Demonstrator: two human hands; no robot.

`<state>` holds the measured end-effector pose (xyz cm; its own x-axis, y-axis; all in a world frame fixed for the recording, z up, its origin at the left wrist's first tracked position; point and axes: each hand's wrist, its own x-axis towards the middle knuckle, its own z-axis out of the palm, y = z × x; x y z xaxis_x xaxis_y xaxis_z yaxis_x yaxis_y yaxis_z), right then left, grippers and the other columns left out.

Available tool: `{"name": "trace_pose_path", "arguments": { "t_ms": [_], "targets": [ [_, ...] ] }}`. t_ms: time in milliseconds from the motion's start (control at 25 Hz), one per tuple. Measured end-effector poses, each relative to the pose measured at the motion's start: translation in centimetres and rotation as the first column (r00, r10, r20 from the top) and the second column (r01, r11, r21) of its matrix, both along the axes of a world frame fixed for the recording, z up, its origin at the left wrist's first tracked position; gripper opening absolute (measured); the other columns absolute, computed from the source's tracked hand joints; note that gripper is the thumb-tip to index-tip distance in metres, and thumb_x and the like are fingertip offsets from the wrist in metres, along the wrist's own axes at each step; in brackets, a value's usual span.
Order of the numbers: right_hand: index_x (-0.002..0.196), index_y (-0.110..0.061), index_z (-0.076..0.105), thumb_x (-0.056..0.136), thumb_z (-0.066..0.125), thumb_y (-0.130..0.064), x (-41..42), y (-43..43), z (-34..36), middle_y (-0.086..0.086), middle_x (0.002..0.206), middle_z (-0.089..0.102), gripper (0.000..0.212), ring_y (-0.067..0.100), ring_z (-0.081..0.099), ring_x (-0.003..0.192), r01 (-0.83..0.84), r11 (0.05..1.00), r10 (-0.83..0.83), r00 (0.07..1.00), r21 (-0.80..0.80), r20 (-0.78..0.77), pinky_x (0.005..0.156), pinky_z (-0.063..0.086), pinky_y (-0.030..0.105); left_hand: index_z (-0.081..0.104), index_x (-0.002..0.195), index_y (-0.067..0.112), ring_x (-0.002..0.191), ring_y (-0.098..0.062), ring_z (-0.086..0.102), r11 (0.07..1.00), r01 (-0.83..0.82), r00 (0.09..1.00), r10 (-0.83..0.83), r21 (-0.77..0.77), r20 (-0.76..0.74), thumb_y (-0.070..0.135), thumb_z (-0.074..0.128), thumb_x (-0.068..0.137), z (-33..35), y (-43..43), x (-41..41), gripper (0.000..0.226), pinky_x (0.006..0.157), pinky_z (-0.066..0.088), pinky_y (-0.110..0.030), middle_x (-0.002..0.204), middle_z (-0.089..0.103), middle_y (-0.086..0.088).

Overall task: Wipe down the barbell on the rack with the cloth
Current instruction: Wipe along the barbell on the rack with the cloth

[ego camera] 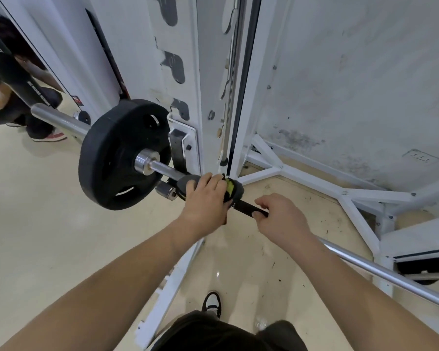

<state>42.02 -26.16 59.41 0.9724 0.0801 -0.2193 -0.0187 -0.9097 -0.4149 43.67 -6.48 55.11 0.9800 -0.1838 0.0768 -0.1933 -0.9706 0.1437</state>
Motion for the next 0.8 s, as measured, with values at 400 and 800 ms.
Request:
{"name": "trace_pose_path", "arguments": {
  "t_ms": [400,800],
  "targets": [
    [0.089,-0.031,0.076,0.083,0.068,-0.036,1.8,1.3,-0.9,-0.007,0.084,0.06,0.011,0.019,0.058,0.083,-0.012,0.979,0.015,1.0,-0.202,0.015,0.055,0.036,0.026,0.062,0.092,0.011,0.085,-0.032,0.059,0.931,0.17,0.985,-0.155,-0.323,0.07,0.003,0.063,0.072,-0.8,-3.3,-0.8,0.022,0.085,0.042,-0.038,0.087,0.066,-0.007],
    [0.084,-0.031,0.075,0.081,0.069,-0.031,1.7,1.5,-1.0,-0.01,0.078,0.059,0.007,0.017,0.059,0.079,0.026,0.985,-0.02,0.999,-0.17,0.04,0.052,0.033,0.023,0.064,0.096,0.01,0.097,-0.032,0.06,0.92,0.09,0.99,-0.041,-0.381,0.134,-0.005,0.057,0.07,-1.3,-1.9,-1.6,0.031,0.104,0.046,-0.044,0.098,0.067,-0.008]
  ]
}}
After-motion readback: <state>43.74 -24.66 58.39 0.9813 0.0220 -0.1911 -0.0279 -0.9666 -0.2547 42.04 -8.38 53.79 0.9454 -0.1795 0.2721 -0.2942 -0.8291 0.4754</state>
